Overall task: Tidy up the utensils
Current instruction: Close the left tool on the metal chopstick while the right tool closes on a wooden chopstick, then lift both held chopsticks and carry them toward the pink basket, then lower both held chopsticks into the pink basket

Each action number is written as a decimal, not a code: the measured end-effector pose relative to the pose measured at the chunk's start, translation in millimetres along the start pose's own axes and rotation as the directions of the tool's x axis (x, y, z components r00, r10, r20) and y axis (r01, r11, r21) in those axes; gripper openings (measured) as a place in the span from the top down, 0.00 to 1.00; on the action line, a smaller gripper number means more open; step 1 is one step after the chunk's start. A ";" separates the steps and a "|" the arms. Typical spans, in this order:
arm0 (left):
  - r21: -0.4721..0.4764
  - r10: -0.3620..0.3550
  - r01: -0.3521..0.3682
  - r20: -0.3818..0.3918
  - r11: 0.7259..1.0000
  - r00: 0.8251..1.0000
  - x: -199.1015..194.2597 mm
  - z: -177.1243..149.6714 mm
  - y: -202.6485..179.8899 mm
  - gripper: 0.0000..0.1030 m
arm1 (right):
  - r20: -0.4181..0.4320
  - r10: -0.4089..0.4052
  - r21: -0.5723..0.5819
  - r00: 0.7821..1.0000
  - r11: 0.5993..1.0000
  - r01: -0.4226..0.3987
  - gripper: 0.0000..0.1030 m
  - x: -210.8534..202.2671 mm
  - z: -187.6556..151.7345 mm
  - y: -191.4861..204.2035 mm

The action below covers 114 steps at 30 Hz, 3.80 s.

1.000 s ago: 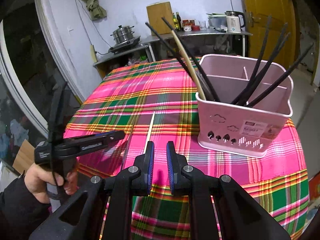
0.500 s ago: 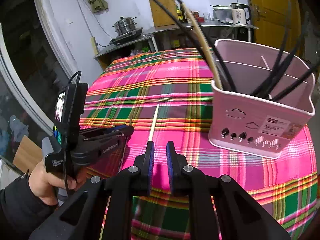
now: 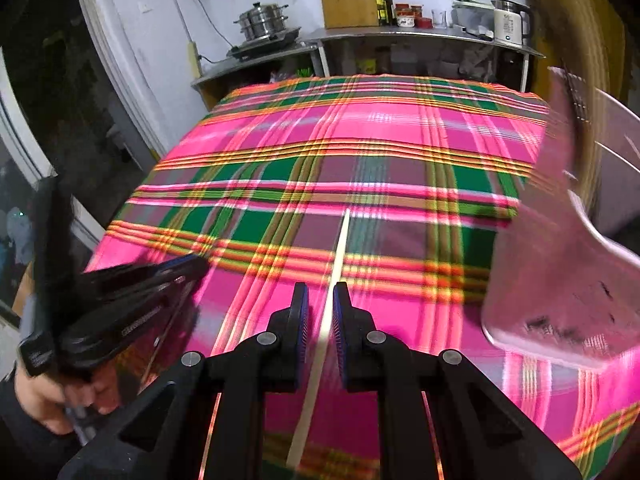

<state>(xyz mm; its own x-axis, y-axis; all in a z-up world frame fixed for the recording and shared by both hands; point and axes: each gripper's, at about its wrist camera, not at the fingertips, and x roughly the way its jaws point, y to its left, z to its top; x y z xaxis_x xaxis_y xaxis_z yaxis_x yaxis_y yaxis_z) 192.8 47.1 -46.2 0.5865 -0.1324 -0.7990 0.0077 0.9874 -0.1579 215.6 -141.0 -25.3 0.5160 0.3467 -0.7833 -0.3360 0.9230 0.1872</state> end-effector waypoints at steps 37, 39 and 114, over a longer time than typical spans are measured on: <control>-0.039 -0.078 0.078 -0.001 0.996 0.997 -1.0 0.8 11.5 0.94 | -0.024 -0.069 -0.108 0.997 0.992 0.066 0.95 34.3 53.1 23.9; -0.048 -0.086 0.086 -0.008 0.995 0.996 -1.2 4.0 14.9 0.94 | 0.005 -0.056 -0.111 0.998 0.992 0.056 0.95 19.0 55.3 27.4; 0.282 -0.416 0.361 0.171 0.889 0.893 -124.5 118.2 -219.8 0.94 | 0.506 -0.193 0.196 0.841 0.975 0.106 0.95 -251.3 51.7 -100.4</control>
<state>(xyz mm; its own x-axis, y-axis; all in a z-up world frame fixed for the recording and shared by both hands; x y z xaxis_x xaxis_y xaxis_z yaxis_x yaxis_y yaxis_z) 213.9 -143.2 156.6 0.6592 -0.5144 -0.5485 0.4464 0.8547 -0.2651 160.4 -312.2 183.4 0.8972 0.1979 -0.3948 -0.1188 0.9692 0.2159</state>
